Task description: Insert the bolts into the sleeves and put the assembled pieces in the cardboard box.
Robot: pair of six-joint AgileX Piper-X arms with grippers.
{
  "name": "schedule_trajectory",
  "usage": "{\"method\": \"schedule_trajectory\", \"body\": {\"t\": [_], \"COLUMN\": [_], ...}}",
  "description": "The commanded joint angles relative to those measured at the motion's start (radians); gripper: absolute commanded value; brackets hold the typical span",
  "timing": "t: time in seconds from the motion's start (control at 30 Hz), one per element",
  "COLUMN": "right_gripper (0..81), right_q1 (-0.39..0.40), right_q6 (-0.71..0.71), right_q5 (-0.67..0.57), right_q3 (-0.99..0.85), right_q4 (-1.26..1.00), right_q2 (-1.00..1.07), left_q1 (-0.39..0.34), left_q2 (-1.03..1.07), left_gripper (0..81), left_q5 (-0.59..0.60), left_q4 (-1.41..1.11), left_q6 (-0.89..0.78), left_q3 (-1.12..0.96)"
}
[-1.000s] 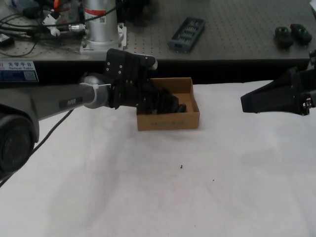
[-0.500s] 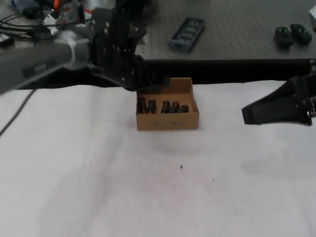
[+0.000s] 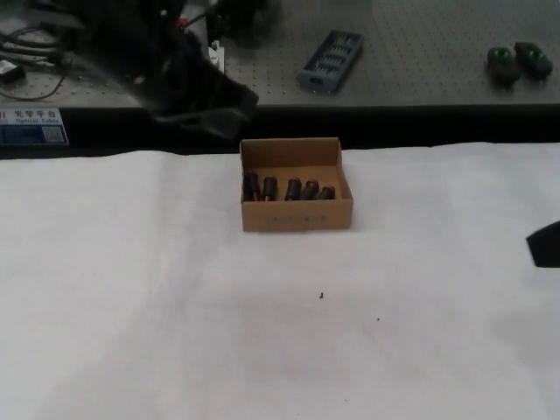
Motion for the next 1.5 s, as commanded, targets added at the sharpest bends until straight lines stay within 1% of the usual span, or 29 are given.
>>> {"method": "schedule_trajectory", "body": {"t": [0.0,0.13,0.27,0.37,0.53,0.73,0.83,0.93,1.47], "right_gripper": [2.9,2.9,2.9,2.9,2.9,2.9,2.9,2.9,2.9], "right_q1": [-0.002,-0.002,-0.002,0.002,0.002,0.002,0.002,0.002,0.002], "right_q6": [-0.007,-0.007,0.043,0.098,0.236,0.500,0.565,0.573,0.570], "right_q5": [0.010,0.010,0.010,0.010,0.006,-0.020,-0.020,-0.020,-0.011], "right_q3": [-0.004,-0.001,0.060,0.171,0.422,0.694,0.779,0.832,0.958], "right_q4": [0.008,0.016,0.003,-0.041,-0.163,-0.394,-0.478,-0.519,-0.711], "right_q2": [-0.028,-0.051,-0.063,-0.083,-0.121,-0.156,-0.166,-0.169,-0.169], "left_q1": [0.002,0.002,0.002,0.002,0.002,0.002,0.002,0.002,0.002], "left_q2": [-0.133,-0.350,-0.573,-0.706,-0.853,-0.895,-0.895,-0.895,-0.895], "left_gripper": [0.7,0.7,0.7,0.7,0.7,0.7,0.7,0.7,0.7], "left_q5": [-0.014,-0.008,0.051,0.095,0.100,0.100,0.100,0.098,0.091], "left_q4": [-0.016,-0.117,-0.194,-0.238,-0.267,-0.335,-0.389,-0.427,-0.446], "left_q6": [0.012,-0.027,-0.098,-0.138,-0.228,-0.439,-0.491,-0.528,-0.529], "left_q3": [0.158,0.425,0.671,0.813,1.011,1.207,1.291,1.358,1.542]}}
